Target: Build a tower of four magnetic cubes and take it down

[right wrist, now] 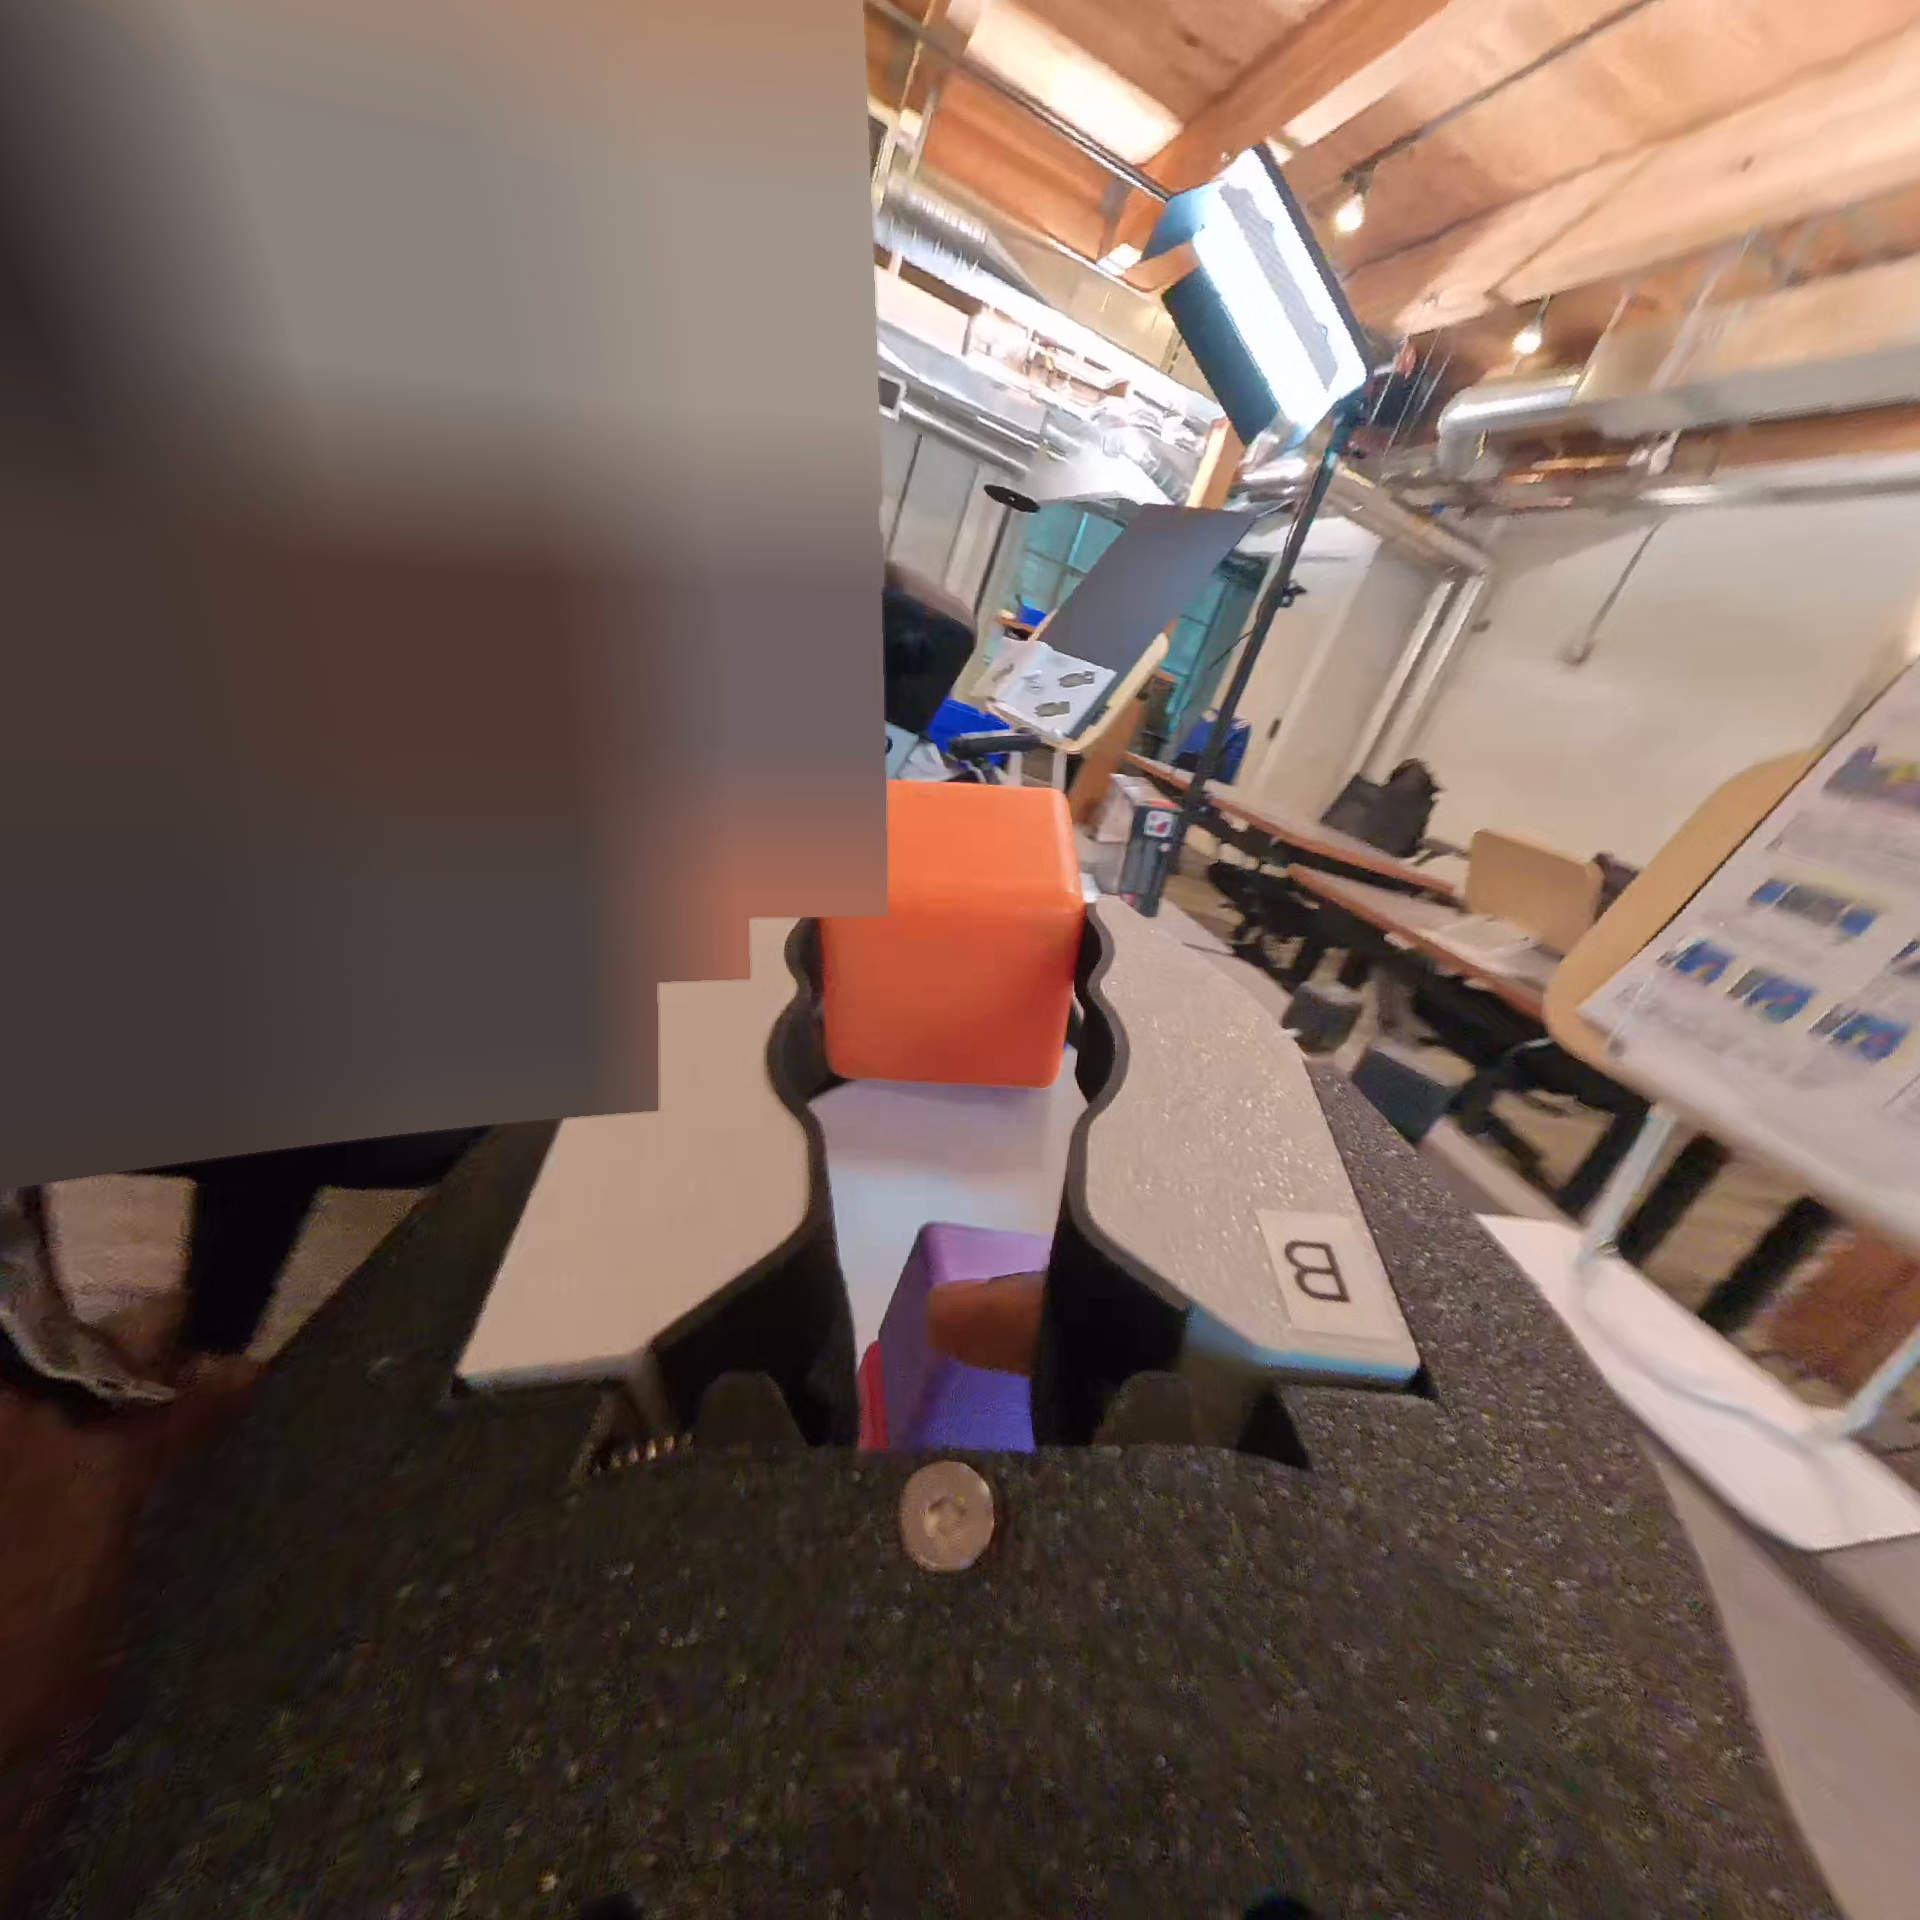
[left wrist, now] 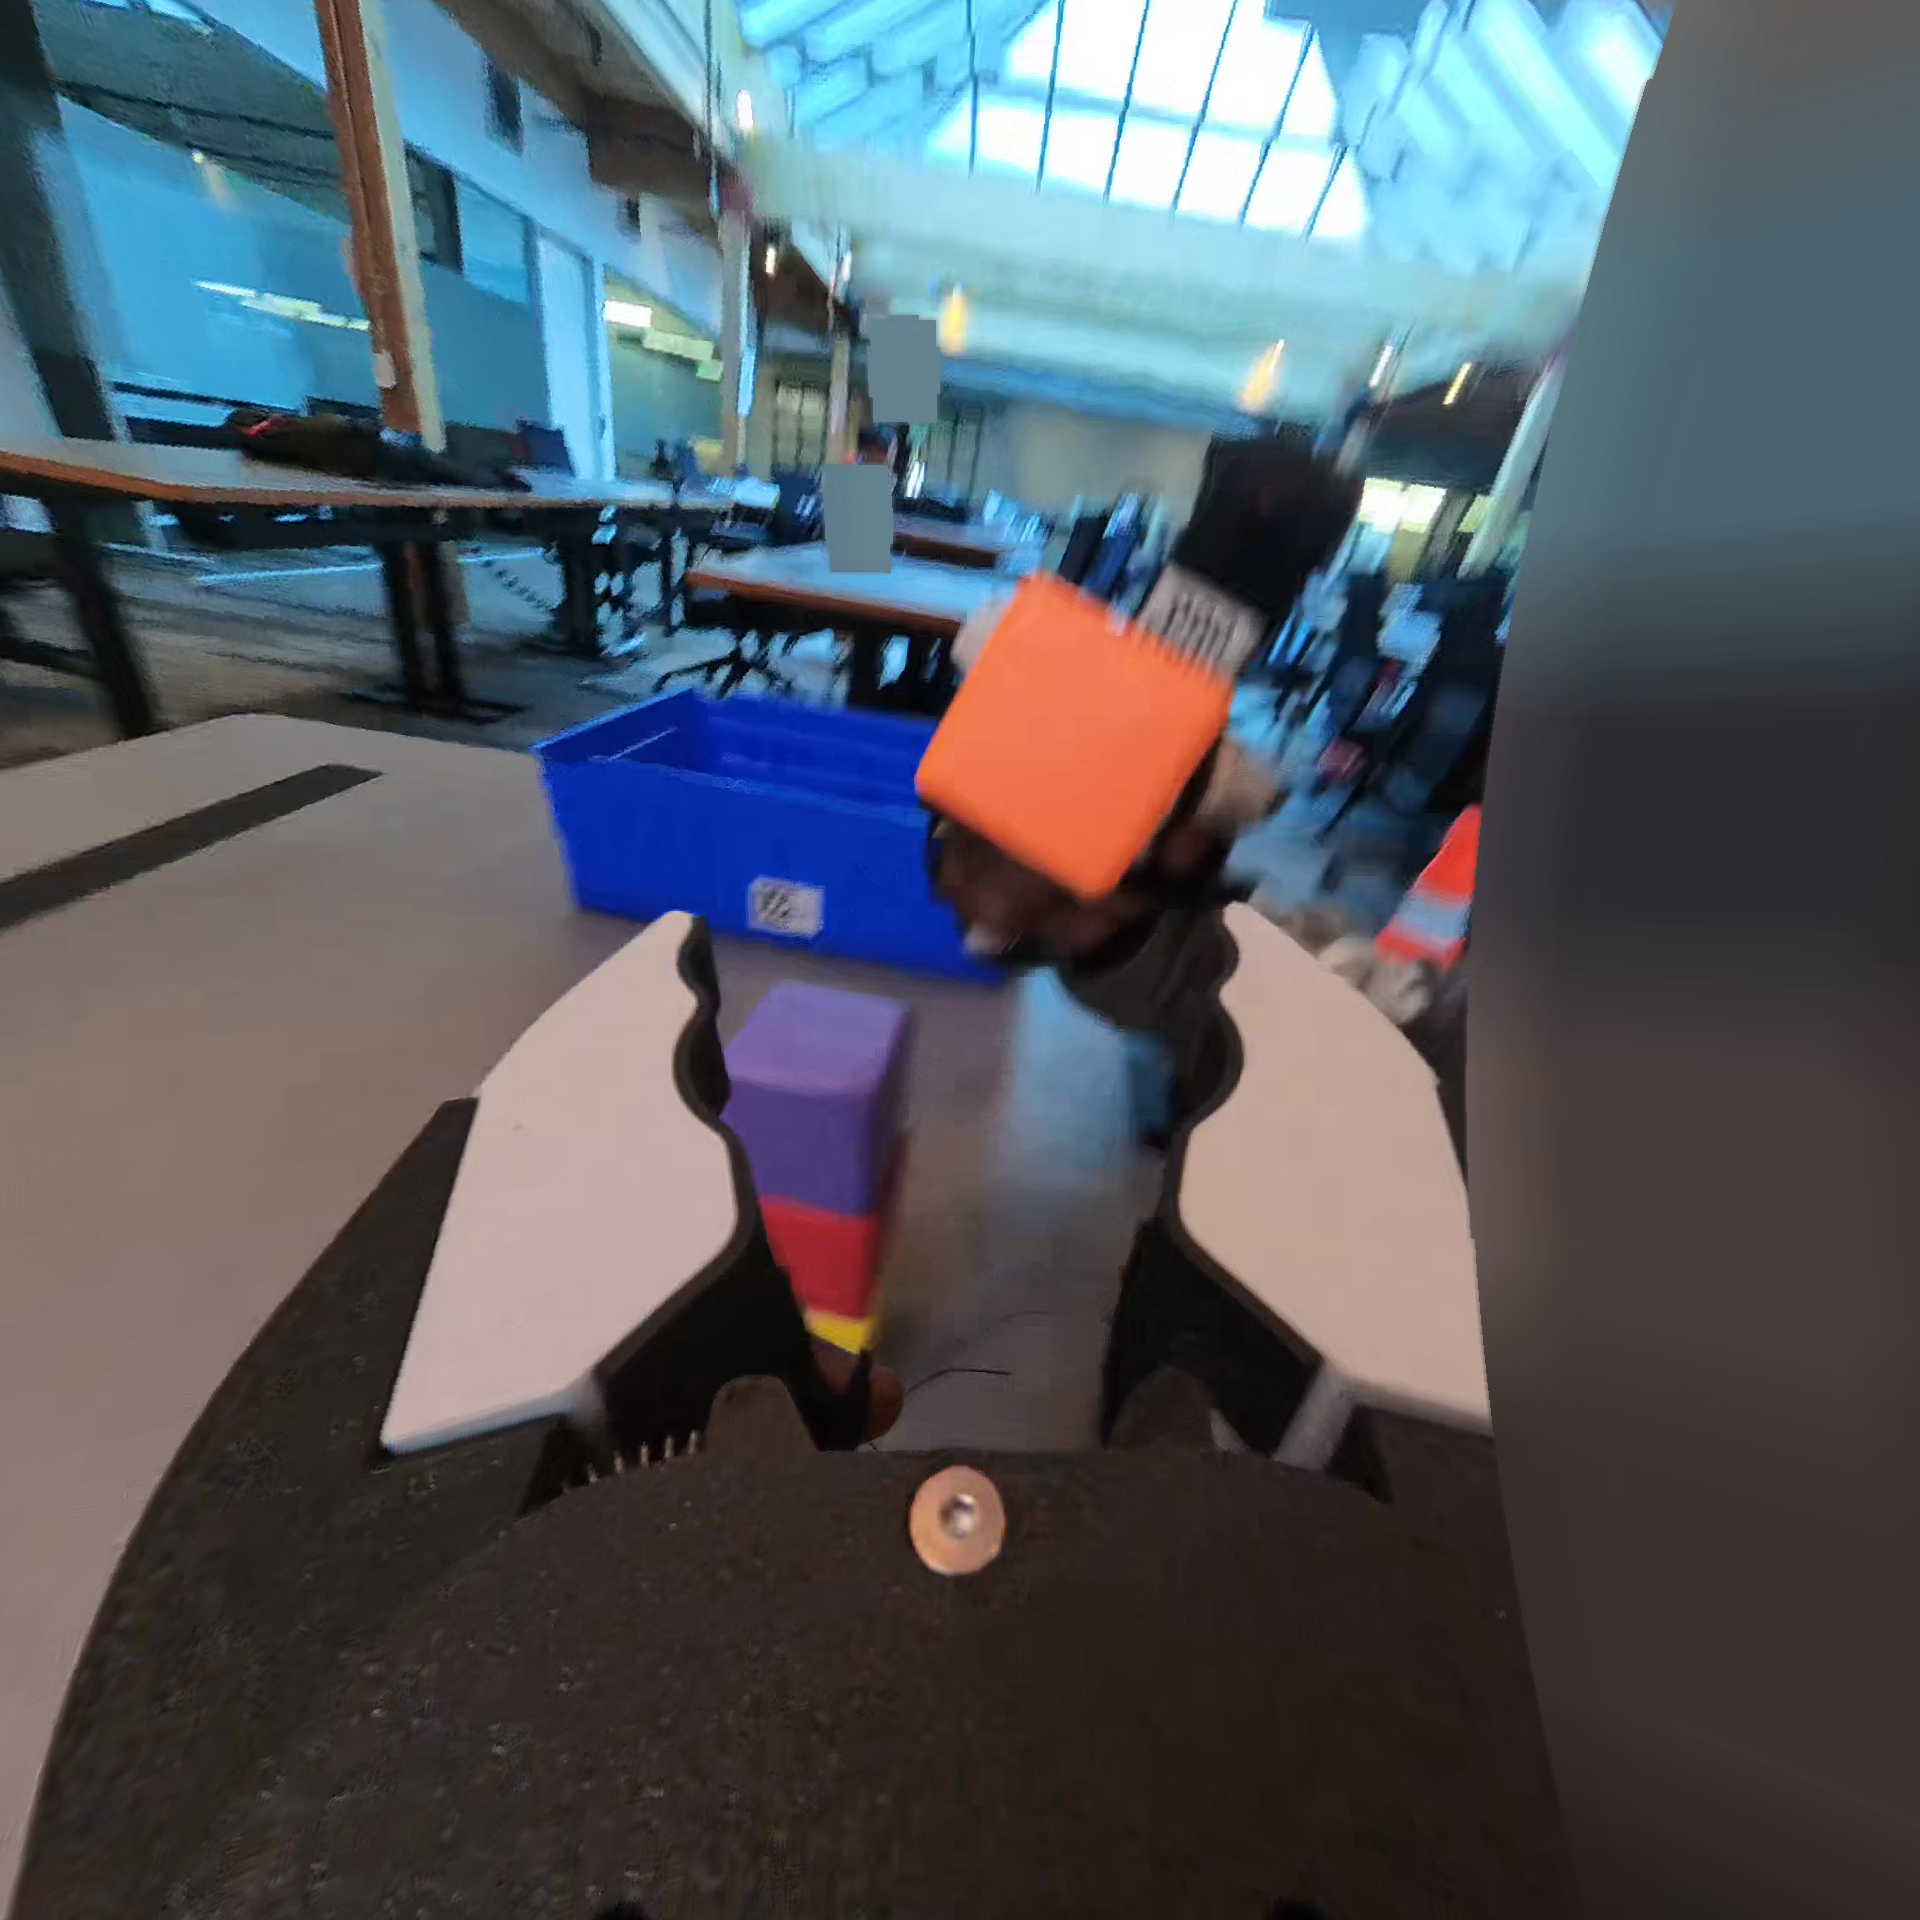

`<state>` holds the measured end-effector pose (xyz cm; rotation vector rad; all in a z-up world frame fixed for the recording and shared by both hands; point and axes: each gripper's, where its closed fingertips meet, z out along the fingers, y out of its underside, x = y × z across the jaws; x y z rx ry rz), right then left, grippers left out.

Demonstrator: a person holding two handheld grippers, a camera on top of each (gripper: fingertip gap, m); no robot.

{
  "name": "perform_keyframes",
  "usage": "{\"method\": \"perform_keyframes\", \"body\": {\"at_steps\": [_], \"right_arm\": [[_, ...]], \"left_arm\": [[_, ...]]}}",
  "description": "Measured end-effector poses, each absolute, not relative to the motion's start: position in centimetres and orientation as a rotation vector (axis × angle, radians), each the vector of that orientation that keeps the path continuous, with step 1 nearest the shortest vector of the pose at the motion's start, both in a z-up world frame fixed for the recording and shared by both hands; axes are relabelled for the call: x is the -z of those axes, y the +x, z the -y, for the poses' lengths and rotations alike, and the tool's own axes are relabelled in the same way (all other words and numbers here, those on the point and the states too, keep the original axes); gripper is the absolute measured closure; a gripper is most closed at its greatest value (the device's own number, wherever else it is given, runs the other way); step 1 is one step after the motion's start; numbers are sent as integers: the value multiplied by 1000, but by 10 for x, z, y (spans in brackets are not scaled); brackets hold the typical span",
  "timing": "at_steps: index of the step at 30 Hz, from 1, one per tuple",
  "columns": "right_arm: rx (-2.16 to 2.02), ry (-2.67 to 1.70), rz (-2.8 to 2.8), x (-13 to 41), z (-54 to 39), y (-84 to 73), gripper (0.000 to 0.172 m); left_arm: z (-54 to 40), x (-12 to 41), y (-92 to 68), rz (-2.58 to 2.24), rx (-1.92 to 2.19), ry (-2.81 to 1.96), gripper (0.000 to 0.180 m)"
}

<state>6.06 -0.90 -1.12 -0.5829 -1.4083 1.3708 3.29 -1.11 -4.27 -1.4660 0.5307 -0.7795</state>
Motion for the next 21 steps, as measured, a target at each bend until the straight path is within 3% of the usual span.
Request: {"method": "perform_keyframes", "body": {"at_steps": [1, 7, 12, 21], "right_arm": [[-1428, -614, 1397, 12, 1, 62, 125], [-1613, -714, 1408, 26, -17, 59, 125], [-1634, -755, 1453, 37, -21, 55, 125], [-1602, -865, 1571, 62, -29, 47, 125]], "left_arm": [[3, 57, 31, -590, 704, -1515, 90], [-30, 107, 46, -726, 712, -1632, 90], [-39, 127, 54, -771, 710, -1651, 130], [-33, 127, 60, -828, 744, -1647, 130]]}}
